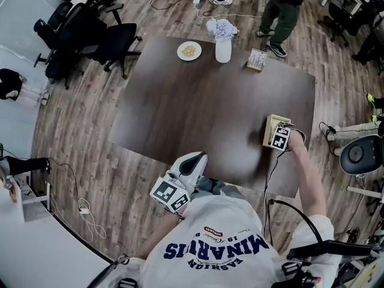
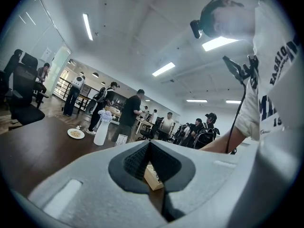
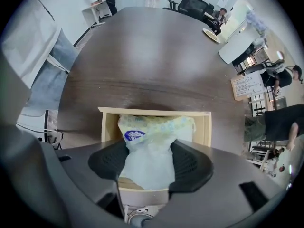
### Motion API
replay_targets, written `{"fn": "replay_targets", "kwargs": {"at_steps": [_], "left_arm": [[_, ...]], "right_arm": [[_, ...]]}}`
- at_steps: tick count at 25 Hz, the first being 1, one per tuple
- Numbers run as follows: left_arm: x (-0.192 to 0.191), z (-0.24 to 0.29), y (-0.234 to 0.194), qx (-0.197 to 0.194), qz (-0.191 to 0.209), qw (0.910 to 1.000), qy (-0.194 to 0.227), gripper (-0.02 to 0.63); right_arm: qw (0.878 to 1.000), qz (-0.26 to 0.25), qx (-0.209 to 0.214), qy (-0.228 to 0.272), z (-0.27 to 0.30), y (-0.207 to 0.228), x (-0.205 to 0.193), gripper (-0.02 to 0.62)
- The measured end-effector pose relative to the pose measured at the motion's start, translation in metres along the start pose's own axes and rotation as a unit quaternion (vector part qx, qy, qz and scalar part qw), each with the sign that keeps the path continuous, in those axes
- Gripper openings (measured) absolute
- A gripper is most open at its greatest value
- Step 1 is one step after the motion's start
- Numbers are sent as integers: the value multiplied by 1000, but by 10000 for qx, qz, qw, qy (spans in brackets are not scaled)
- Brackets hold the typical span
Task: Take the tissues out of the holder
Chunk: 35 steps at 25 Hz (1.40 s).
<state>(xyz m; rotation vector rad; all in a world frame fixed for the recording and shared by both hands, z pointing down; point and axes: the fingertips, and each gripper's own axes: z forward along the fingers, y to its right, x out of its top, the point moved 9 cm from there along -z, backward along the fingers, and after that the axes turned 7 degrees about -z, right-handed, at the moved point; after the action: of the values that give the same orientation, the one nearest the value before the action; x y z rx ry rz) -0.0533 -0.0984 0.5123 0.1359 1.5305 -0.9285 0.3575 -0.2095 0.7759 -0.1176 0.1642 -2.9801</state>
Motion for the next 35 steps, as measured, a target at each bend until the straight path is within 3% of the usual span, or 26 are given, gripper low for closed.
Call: {"fn": "replay_targets", "kwargs": {"at_steps": [20, 31, 35], "left_arm": [[3, -6, 4, -311, -5, 9995, 106, 5], [11, -3, -1, -598, 243, 9979, 36, 5], [15, -4, -2, -676, 294, 9973, -14, 5]], "right_arm": [[9945, 65, -1045, 0, -86, -19, -7, 275], [9736, 270, -2221, 452, -203, -40, 12, 278], [9667, 450, -2441, 622, -219, -54, 19, 278]]}}
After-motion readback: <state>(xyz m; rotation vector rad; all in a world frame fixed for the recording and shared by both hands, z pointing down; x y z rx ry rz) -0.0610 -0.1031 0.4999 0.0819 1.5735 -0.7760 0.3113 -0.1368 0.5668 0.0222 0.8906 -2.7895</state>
